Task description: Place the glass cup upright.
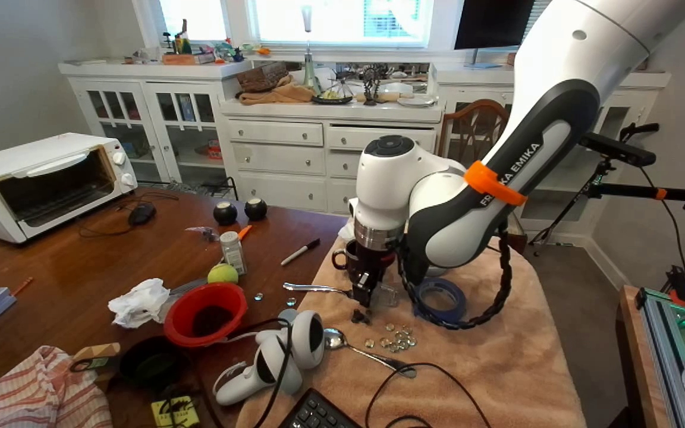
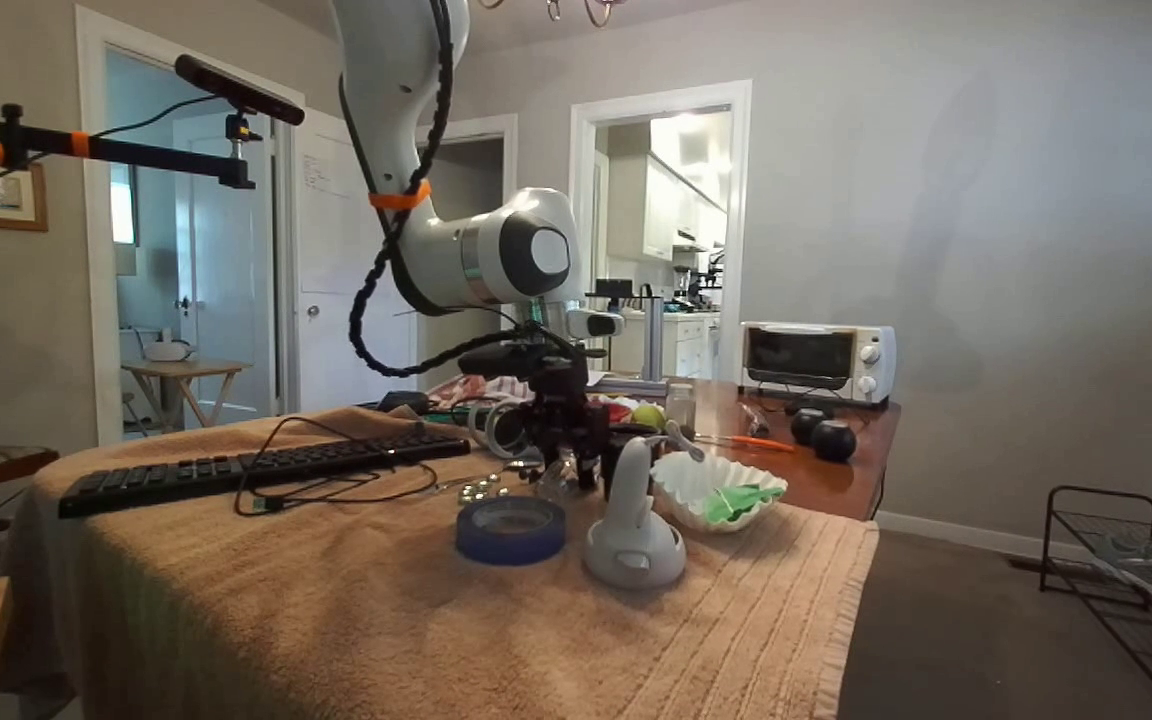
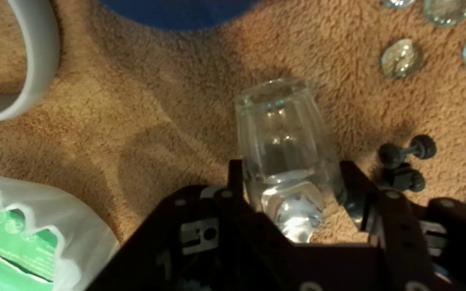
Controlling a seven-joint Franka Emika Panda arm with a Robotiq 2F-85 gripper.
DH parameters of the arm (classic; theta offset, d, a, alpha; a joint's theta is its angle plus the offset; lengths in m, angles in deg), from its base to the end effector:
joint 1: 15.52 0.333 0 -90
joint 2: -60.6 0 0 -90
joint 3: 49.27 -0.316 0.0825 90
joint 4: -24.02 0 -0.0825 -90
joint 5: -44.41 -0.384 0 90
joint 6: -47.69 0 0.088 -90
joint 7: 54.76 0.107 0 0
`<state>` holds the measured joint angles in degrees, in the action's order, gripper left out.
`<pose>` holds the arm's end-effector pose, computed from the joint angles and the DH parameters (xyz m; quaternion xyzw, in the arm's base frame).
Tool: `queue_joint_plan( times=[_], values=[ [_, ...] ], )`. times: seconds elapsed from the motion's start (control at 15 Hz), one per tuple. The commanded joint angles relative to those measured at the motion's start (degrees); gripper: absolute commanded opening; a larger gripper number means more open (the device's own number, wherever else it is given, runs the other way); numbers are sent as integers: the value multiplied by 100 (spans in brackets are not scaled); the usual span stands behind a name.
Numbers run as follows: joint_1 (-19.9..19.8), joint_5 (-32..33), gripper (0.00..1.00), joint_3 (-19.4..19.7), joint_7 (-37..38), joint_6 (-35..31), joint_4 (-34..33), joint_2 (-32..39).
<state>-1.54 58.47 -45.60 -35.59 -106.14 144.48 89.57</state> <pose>0.5759 0.1126 0.1808 0.9960 0.0354 0.0546 0.0616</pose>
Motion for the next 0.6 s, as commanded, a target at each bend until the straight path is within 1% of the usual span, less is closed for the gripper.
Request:
queue_joint_plan(
  times=[0.0, 0.2, 0.33, 0.4, 0.53],
  values=[
    [161, 32, 34, 69, 19, 745, -84, -115],
    [169, 63, 34, 15, 50, 1246, -187, -168],
    [117, -21, 34, -81, -31, 1796, -339, -163],
    [111, 10, 34, -99, -20, 1942, -395, -148],
    [20, -107, 34, -223, -192, 2444, -580, -134]
  ],
)
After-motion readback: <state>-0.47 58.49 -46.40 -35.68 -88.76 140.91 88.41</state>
